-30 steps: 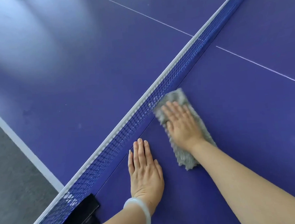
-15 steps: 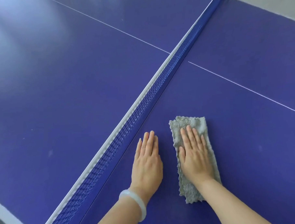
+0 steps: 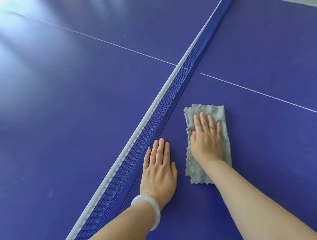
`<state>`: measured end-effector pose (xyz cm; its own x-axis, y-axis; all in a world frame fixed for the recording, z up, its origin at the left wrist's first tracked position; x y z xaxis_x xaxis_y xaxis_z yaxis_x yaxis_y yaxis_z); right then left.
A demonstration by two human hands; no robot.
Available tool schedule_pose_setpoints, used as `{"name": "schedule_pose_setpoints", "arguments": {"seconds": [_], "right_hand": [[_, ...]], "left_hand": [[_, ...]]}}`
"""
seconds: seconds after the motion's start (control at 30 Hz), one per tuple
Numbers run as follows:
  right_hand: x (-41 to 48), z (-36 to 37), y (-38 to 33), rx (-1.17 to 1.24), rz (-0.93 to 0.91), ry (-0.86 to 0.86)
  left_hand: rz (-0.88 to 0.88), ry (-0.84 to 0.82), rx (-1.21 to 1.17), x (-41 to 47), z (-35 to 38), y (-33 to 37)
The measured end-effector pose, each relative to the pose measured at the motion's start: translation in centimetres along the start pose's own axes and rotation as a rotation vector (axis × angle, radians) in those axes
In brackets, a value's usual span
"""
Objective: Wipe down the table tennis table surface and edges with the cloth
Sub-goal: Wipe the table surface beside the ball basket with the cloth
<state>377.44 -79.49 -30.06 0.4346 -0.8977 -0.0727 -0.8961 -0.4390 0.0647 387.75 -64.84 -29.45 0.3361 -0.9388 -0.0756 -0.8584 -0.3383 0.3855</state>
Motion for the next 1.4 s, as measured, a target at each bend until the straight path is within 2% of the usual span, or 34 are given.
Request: {"name": "schedule_pose_setpoints", "arguments": {"seconds": [0.1,0.13,0.17,0.2,0.3,0.33,0.37,0.43,0.5,0.53,0.57,0.6,0.67,0.7,0.73,0.8,0.87,0.9,0.93,0.97,1.07,1.1,1.17,1.3,1.4], "right_hand": [[-0.8,0.1,-2.6,0.007,-0.505,0.013],[-0.1,-0.1,-2.0,-0.006,-0.622,0.007],[1.3,-0.2,-0.8,-0.029,-0.653,0.009],[3.0,0.0,0.4,-0.055,-0.588,0.019],[7.3,-0.1,3.3,-0.032,-0.12,-0.003],[7.5,-0.2,2.6,-0.022,-0.052,0.001],[7.1,-0.2,1.3,-0.015,-0.077,0.024],[4.8,0.0,-1.1,0.001,-0.335,0.03],[3.3,-0.2,-0.7,-0.014,-0.599,0.009],[4.0,-0.3,0.7,-0.023,-0.624,0.019],[5.2,-0.4,2.4,-0.027,-0.548,0.026],[6.5,-0.3,4.1,-0.038,-0.387,0.031],[8.2,-0.3,7.4,-0.029,0.025,-0.011],[8.3,-0.3,7.5,-0.018,0.154,-0.026],[8.2,-0.5,6.3,-0.008,0.192,-0.023],[6.9,-0.3,2.2,-0.008,0.012,0.021],[5.6,0.0,-0.8,-0.025,-0.306,0.023],[6.1,-0.3,-0.8,-0.034,-0.416,0.01],[7.6,-0.7,0.2,-0.04,-0.45,0.006],[9.3,-0.9,1.6,-0.041,-0.4,0.005],[13.7,-1.1,5.8,-0.078,-0.02,0.006],[14.6,-1.2,6.0,-0.082,0.055,-0.009],[15.5,-1.3,4.3,-0.06,0.061,-0.028],[16.6,-1.5,3.0,-0.035,-0.169,-0.015],[16.8,-1.3,3.5,-0.022,-0.028,-0.014]], "left_hand": [[0.016,0.003,0.007,-0.1,-0.1,0.0],[0.014,0.002,0.006,-0.1,-0.1,0.0],[0.011,0.002,0.005,0.0,-0.1,0.0],[0.008,0.005,0.005,0.1,-0.1,0.0],[0.006,0.015,0.007,0.2,-0.1,0.1],[0.006,0.016,0.007,0.2,-0.1,0.0],[0.008,0.016,0.007,0.2,-0.1,-0.1],[0.008,0.016,0.019,0.2,0.0,-0.3],[0.007,0.019,0.023,0.2,0.0,-0.4],[0.007,0.023,0.022,0.1,0.0,-0.3],[0.005,0.026,0.019,0.2,0.0,-0.3],[0.003,0.028,0.017,0.2,0.0,-0.3],[0.002,0.034,0.021,0.1,0.1,-0.4],[0.004,0.035,0.026,0.1,0.2,-0.4],[0.005,0.035,0.029,0.0,0.2,-0.4],[0.012,0.04,0.028,0.0,0.2,-0.3],[0.016,0.039,0.023,0.1,0.1,-0.2],[0.017,0.035,0.021,0.1,0.1,-0.1],[0.017,0.037,0.02,0.2,0.0,0.0],[0.016,0.04,0.019,0.3,0.0,0.1],[0.013,0.039,0.017,0.3,0.2,0.0],[0.013,0.037,0.014,0.3,0.2,0.0],[0.007,0.031,0.011,0.3,0.2,0.0],[0.005,0.016,0.021,0.4,0.2,0.1],[-0.004,0.014,0.026,0.2,0.2,-0.1]]}}
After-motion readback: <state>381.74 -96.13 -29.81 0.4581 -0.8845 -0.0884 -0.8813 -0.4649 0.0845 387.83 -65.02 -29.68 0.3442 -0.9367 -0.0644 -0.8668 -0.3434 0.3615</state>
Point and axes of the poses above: each hand's wrist, its own x-axis towards the middle knuckle, its own z-axis out of the palm, y = z × x, the point moved 1 cm from there along x, towards the middle knuckle, and after that the axes turned 11 degrees about -x, right-handed, at the moved point
